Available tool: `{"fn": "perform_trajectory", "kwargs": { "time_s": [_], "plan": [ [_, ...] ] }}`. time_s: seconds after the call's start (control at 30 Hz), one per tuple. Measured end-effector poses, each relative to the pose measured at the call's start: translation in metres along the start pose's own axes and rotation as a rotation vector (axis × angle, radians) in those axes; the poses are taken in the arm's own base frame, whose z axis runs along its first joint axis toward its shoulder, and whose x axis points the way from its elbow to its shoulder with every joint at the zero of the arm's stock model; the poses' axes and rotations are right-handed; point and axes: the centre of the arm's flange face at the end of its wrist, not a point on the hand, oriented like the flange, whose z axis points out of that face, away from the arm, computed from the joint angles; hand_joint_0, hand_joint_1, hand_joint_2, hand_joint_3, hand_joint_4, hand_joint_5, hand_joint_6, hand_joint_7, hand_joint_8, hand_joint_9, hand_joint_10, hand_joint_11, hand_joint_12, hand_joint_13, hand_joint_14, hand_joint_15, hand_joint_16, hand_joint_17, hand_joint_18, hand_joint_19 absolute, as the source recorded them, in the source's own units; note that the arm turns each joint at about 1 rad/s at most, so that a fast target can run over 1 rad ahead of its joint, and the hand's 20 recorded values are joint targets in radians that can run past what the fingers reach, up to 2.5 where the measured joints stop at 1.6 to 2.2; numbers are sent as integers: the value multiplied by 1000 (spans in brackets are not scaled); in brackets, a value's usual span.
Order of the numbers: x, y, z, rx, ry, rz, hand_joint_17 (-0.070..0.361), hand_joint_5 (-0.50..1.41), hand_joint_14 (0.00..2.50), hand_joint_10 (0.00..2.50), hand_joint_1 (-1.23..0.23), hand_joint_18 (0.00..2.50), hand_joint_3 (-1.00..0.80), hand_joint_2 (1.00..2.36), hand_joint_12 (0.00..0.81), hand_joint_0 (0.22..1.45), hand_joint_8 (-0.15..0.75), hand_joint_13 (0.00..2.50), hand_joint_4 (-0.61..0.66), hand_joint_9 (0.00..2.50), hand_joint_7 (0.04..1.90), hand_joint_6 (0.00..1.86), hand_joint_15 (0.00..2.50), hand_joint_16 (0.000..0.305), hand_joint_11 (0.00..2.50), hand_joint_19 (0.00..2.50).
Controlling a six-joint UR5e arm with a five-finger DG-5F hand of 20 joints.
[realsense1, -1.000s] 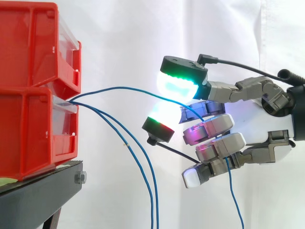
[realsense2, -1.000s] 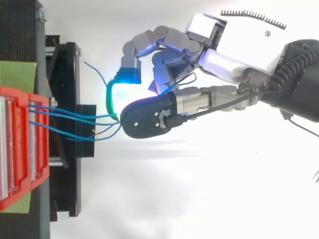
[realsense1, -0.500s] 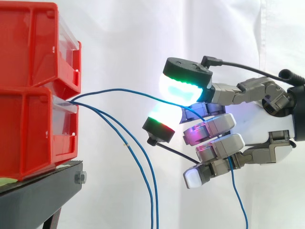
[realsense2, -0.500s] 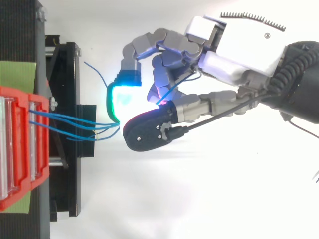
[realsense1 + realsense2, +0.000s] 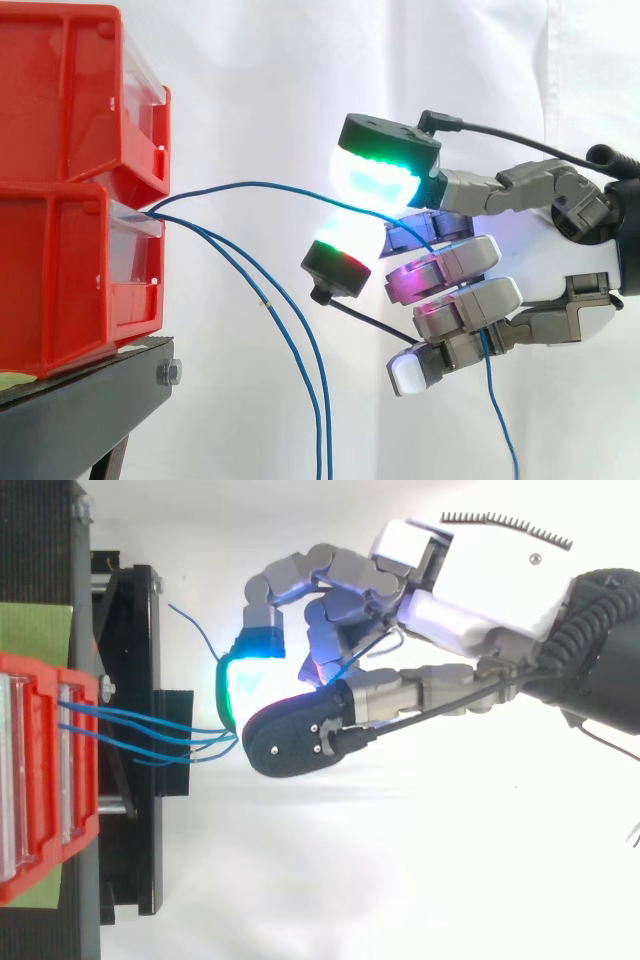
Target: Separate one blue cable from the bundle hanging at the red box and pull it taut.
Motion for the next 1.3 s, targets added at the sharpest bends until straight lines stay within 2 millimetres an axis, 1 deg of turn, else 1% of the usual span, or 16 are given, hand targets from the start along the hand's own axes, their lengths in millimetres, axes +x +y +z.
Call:
{"fn": "perform_trajectory", "kwargs": {
  "time_s": [0.1, 0.2, 0.27, 0.4, 0.5, 0.6, 0.77, 0.93, 1.03, 1.13, 1.2, 1.27, 1.3],
  "plan": [
    [0, 0, 0, 0, 0, -1, 106, -175, 1042, 2077, -591, 782, -500, 1000, 325, 546, 265, 976, 119, 681, 1227, 880, 1184, 47, 888, 716],
    [0, 0, 0, 1, 1, -2, 107, -174, 1055, 2094, -652, 787, -500, 1000, 317, 537, 262, 974, 120, 683, 1223, 880, 1172, 47, 879, 714],
    [0, 0, 0, 0, 1, -2, 107, -174, 1052, 2095, -692, 788, -500, 1000, 327, 537, 261, 976, 124, 683, 1229, 879, 1175, 48, 880, 713],
    [1, -1, 0, 1, 1, -4, 108, -173, 1059, 2107, -724, 790, -500, 1000, 325, 530, 264, 976, 125, 682, 1226, 879, 1170, 48, 879, 712],
    [1, -1, 0, 1, 2, -4, 111, -173, 1079, 2132, -725, 797, -500, 1000, 333, 516, 267, 976, 129, 681, 1228, 880, 1161, 49, 861, 710],
    [1, -1, 0, 1, 2, -4, 113, -173, 1113, 2172, -686, 802, -500, 1000, 343, 498, 277, 974, 133, 678, 1232, 879, 1134, 50, 834, 702],
    [1, -2, 0, 2, 2, -6, 114, -173, 1131, 2185, -669, 802, -500, 1000, 345, 494, 279, 969, 130, 675, 1226, 879, 1119, 51, 820, 710],
    [2, -8, -2, 4, 6, -5, 115, -173, 1131, 2183, -669, 798, -500, 1000, 339, 494, 277, 966, 130, 674, 1227, 879, 1108, 51, 815, 712],
    [2, -12, -3, -3, 5, 0, 104, -174, 1017, 2064, -710, 769, -500, 1000, 305, 569, 256, 966, 123, 686, 1261, 874, 1199, 46, 909, 721],
    [3, -12, -2, -10, 5, 3, 101, -173, 988, 2028, -719, 763, -500, 1000, 297, 622, 235, 971, 117, 690, 1280, 872, 1221, 45, 932, 726],
    [3, -13, -2, -12, 5, 4, 101, -171, 989, 2029, -723, 766, -500, 1000, 300, 641, 242, 974, 106, 694, 1280, 873, 1225, 45, 919, 727],
    [3, -13, -2, -13, 5, 5, 101, -169, 990, 2032, -733, 768, -419, 1006, 296, 663, 238, 980, 96, 697, 1312, 873, 1211, 45, 913, 726],
    [3, -13, -2, -13, 5, 5, 101, -169, 989, 2030, -734, 769, -415, 1006, 296, 662, 238, 980, 98, 698, 1321, 872, 1211, 45, 916, 726]
  ]
}}
